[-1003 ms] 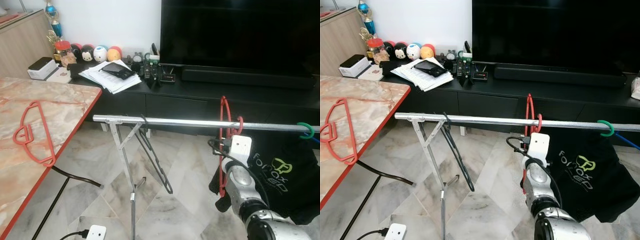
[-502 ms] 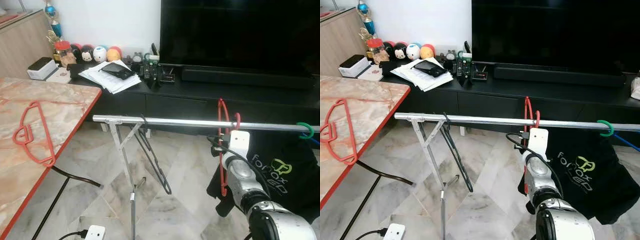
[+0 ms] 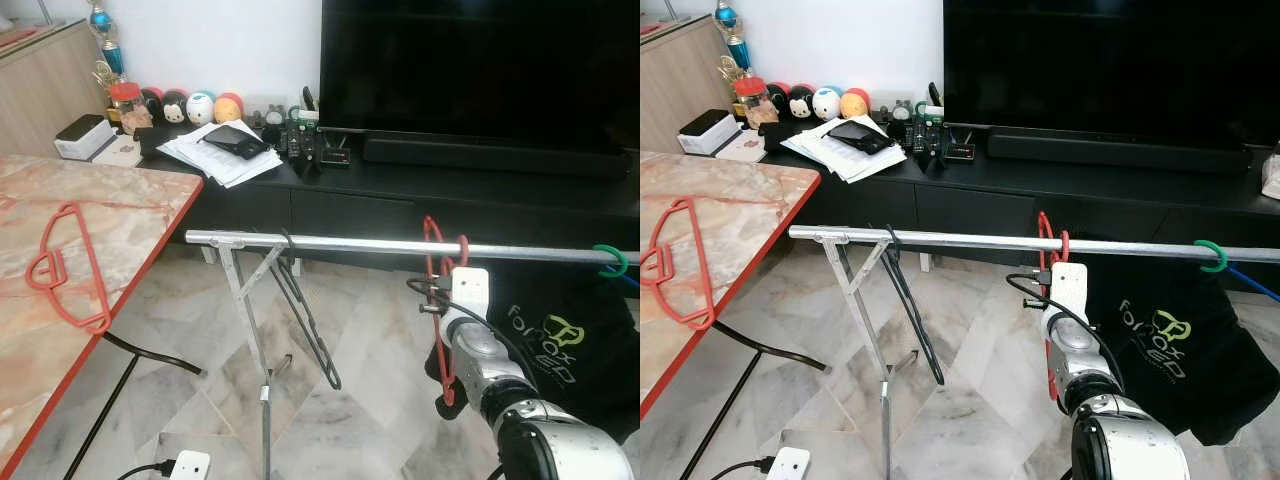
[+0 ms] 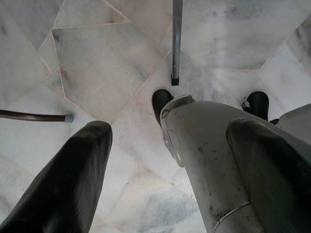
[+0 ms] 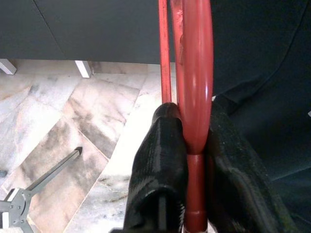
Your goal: Hang hanger
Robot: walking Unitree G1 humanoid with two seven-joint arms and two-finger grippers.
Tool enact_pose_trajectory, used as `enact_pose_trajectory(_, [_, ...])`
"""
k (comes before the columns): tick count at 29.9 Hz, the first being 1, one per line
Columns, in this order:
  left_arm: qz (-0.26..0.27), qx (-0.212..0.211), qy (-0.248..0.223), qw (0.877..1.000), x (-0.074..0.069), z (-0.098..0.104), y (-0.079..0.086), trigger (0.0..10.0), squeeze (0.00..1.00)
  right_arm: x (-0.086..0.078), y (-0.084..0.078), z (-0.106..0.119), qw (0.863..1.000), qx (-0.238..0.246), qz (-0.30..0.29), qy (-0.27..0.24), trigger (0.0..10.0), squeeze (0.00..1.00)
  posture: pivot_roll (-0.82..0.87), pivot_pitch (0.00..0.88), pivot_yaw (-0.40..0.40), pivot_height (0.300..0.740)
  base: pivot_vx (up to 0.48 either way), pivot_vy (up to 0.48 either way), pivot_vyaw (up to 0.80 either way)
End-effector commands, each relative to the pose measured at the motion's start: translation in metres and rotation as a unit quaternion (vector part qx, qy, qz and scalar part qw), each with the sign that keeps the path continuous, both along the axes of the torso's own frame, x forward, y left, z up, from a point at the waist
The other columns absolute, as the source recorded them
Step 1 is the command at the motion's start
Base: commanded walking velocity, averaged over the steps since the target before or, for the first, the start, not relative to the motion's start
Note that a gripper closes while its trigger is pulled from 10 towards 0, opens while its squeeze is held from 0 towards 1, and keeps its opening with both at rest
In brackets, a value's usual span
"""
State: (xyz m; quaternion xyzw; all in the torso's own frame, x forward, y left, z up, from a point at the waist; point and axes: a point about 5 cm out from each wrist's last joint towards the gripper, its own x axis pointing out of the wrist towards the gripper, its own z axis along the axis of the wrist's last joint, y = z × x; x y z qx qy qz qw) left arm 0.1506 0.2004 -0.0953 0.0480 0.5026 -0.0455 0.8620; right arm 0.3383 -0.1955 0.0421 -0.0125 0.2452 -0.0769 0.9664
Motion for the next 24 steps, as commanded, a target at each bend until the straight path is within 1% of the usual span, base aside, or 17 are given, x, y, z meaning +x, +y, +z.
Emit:
enact_pose_trajectory(1, [-0.003,0.004,0.032,0.999,-0.013,-0.006,-0.001,10.0,0.0,0.0,0.003,-0.001,1.0,0.0,0.007,0.013,10.0,0.0,0.02,0.0,-0.008,0.74,0.0,0.0,0.0])
enact_pose_trajectory(6, [-0.005,0.003,0.028,1.0,-0.008,-0.005,-0.007,10.0,0.0,-0.001,0.004,-0.002,1.0,0.004,0.011,0.01,10.0,0.0,0.02,0.0,-0.008,0.74,0.0,0.0,0.0])
enact_pose_trajectory(12, [-0.005,0.003,0.025,1.0,-0.004,-0.004,-0.011,10.0,0.0,0.0,0.003,-0.001,1.0,0.004,0.01,0.002,10.0,0.0,0.02,0.0,-0.008,0.74,0.0,0.0,0.0])
enact_pose_trajectory(13, [-0.005,0.003,0.023,1.0,-0.003,-0.004,-0.013,10.0,0.0,0.001,0.003,0.001,1.0,0.005,0.007,-0.004,10.0,0.38,0.02,0.0,-0.007,0.74,0.0,0.0,0.0])
enact_pose_trajectory(14, [-0.005,0.003,0.023,1.0,-0.002,-0.004,-0.013,10.0,0.0,0.001,0.003,0.001,1.0,0.006,0.008,-0.008,10.0,0.8,0.02,0.0,-0.007,0.74,0.0,0.0,0.0])
enact_pose_trajectory(15, [-0.005,0.003,0.023,1.0,-0.002,-0.004,-0.013,10.0,0.0,0.001,0.003,0.001,1.0,0.006,0.008,-0.008,10.0,0.8,0.02,0.0,-0.007,0.74,0.0,0.0,0.0])
enact_pose_trajectory(16, [-0.005,0.003,0.023,1.0,-0.003,-0.004,-0.013,10.0,0.0,0.001,0.003,0.002,1.0,0.008,0.01,-0.012,10.0,0.96,0.02,0.0,-0.009,0.74,0.0,0.0,0.0])
enact_pose_trajectory(17, [-0.005,0.003,0.023,1.0,-0.003,-0.004,-0.013,10.0,0.0,0.002,0.003,0.003,1.0,0.009,0.01,-0.016,10.0,1.0,0.02,0.0,-0.009,0.74,0.0,0.0,0.0])
enact_pose_trajectory(19, [-0.005,0.004,0.025,1.0,-0.005,-0.005,-0.012,10.0,0.0,0.002,0.003,0.003,1.0,0.008,0.01,-0.019,10.0,1.0,0.02,0.0,-0.009,0.74,0.0,0.0,0.0])
enact_pose_trajectory(20, [-0.003,0.005,0.029,1.0,-0.011,-0.006,-0.006,10.0,0.0,0.002,0.003,0.004,1.0,0.008,0.008,-0.025,10.0,1.0,0.02,0.0,-0.009,0.74,0.0,0.0,0.0])
enact_pose_trajectory(21, [-0.003,0.005,0.029,1.0,-0.011,-0.006,-0.006,10.0,0.0,0.002,0.003,0.004,1.0,0.008,0.008,-0.025,10.0,1.0,0.02,0.0,-0.009,0.74,0.0,0.0,0.0])
enact_pose_trajectory(22, [-0.002,0.006,0.031,1.0,-0.013,-0.006,-0.004,10.0,0.0,0.002,0.003,0.004,1.0,0.009,0.007,-0.027,10.0,1.0,0.02,0.0,-0.009,0.74,0.0,0.0,0.0])
enact_pose_trajectory(23, [0.0,0.009,0.033,0.999,-0.017,-0.006,0.003,10.0,0.0,0.002,0.002,0.005,0.999,0.01,0.006,-0.031,10.0,1.0,0.02,0.0,-0.009,0.74,0.0,0.0,0.0])
enact_pose_trajectory(24, [0.0,0.009,0.033,0.999,-0.017,-0.006,0.003,10.0,0.0,0.002,0.002,0.005,0.999,0.01,0.006,-0.031,10.0,1.0,0.02,0.0,-0.009,0.74,0.0,0.0,0.0])
